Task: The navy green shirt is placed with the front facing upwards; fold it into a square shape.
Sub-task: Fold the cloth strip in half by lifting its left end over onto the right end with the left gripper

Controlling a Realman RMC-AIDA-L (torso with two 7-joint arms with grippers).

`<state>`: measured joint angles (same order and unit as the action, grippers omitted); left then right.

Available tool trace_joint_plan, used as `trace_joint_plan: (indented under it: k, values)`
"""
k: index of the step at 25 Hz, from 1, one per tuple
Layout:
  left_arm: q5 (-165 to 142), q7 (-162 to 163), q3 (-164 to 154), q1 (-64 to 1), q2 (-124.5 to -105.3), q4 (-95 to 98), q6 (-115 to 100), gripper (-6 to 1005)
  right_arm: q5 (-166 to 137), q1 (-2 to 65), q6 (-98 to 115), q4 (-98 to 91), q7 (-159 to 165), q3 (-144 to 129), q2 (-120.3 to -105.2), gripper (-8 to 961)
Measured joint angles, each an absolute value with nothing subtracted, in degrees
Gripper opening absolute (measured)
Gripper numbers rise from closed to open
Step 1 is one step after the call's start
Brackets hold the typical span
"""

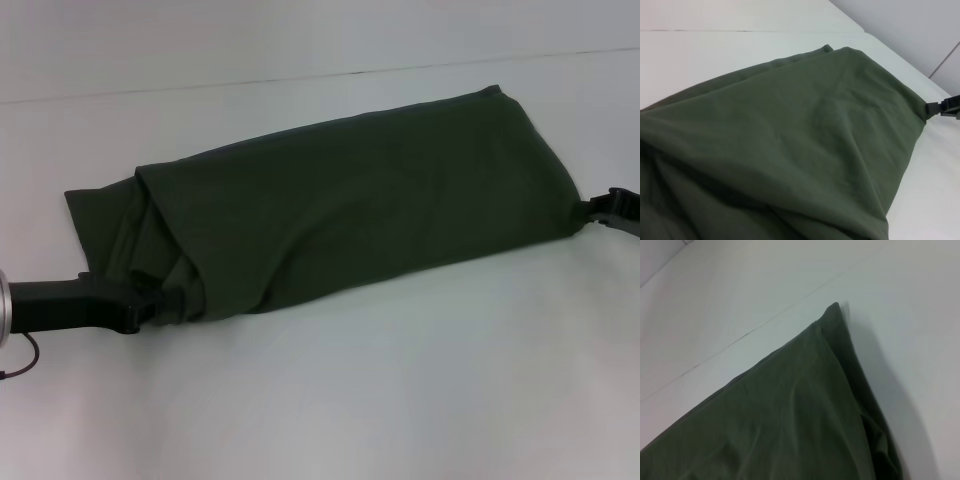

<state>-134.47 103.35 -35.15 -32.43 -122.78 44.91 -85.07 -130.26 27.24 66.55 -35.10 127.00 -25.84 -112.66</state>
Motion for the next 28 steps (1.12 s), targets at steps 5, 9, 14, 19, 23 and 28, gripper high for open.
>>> trace_joint_plan:
  k: [5, 9, 14, 19, 23, 28]
  values:
    - [-134.47, 103.35, -34.76, -32.31, -122.78, 44.91, -85.23, 89, -130.07, 26.93, 67.19, -35.17, 125.64, -25.34, -112.66, 7]
    - [-134.47, 103.32, -34.06, -31.95, -122.77, 44.91, -86.95, 92, -128.88, 25.62, 69.2, -35.3, 122.8, -24.58, -112.66, 7]
    - [-134.47, 101.87, -30.48, -31.29, -122.29, 44.97, -90.91, 95, -125.13, 22.73, 73.32, -35.09, 118.58, -21.98, -112.67, 8]
    - [-134.8, 100.27, -27.55, -29.82, -121.93, 45.01, -93.71, 99, -122.56, 19.94, 78.24, -34.98, 114.22, -20.31, -113.32, 8]
    - [-134.88, 99.7, -27.34, -27.8, -121.75, 45.72, -95.41, 101, -122.23, 17.93, 82.07, -34.91, 110.59, -19.33, -114.28, 8]
    - [-135.05, 99.57, -27.21, -25.06, -121.73, 47.84, -97.48, 105, -122.23, 15.31, 86.81, -34.89, 105.14, -18.81, -115.34, 9]
